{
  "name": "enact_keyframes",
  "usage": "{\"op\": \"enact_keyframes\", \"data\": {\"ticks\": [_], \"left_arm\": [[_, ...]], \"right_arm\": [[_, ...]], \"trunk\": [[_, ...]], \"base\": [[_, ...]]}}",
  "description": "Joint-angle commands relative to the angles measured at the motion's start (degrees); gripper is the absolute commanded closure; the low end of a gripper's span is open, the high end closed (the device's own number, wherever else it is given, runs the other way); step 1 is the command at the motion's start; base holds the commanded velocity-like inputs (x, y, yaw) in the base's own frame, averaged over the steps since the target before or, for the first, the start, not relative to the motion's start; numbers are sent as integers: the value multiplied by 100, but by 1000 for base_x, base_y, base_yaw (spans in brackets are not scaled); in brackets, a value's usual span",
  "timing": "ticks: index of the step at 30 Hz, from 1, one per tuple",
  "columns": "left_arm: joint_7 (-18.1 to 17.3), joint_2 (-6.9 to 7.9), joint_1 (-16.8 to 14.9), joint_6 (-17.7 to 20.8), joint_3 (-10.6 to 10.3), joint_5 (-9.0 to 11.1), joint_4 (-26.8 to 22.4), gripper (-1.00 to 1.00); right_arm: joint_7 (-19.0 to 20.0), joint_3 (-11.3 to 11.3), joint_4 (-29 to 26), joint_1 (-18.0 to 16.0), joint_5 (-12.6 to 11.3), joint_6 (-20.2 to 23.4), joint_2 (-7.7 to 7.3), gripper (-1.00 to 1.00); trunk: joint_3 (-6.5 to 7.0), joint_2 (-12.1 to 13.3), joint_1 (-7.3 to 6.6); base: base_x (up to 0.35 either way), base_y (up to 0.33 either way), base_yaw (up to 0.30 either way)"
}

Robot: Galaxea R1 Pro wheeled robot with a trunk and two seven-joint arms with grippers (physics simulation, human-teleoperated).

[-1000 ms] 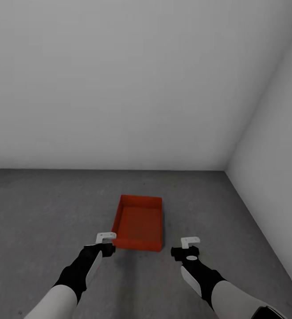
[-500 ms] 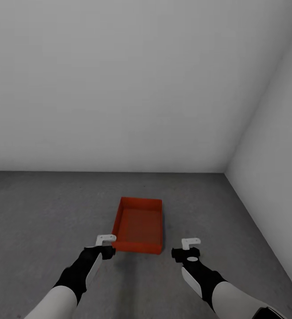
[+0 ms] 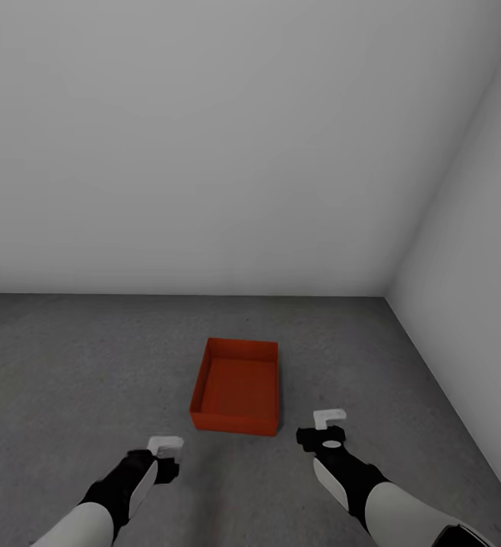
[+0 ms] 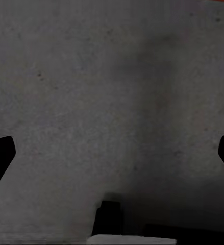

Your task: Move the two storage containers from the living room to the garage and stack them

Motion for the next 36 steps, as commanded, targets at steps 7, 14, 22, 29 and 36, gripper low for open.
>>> {"op": "enact_keyframes", "data": {"ticks": [7,14,22,29,36], "left_arm": [[29,136,2,-203,6,272,701,-100],[32,212,2,-673,7,379,1344,-100],[31,290,0,-720,7,427,1651,-100],[29,325,1,-731,7,507,1897,-100],[33,331,4,-1025,7,525,2263,-100]], "right_arm": [[-45,54,169,2,-17,39,12,-100],[-37,60,200,2,-15,41,15,-100],[-33,68,494,67,-2,145,19,-100],[166,72,924,191,-1,178,21,-100],[302,72,978,421,-10,178,9,-100]], "trunk": [[-4,-3,0],[-4,-3,0],[-4,-3,0],[-4,-3,0],[-4,-3,0]], "base": [[0,0,0],[0,0,0],[0,0,0],[0,0,0],[0,0,0]]}}
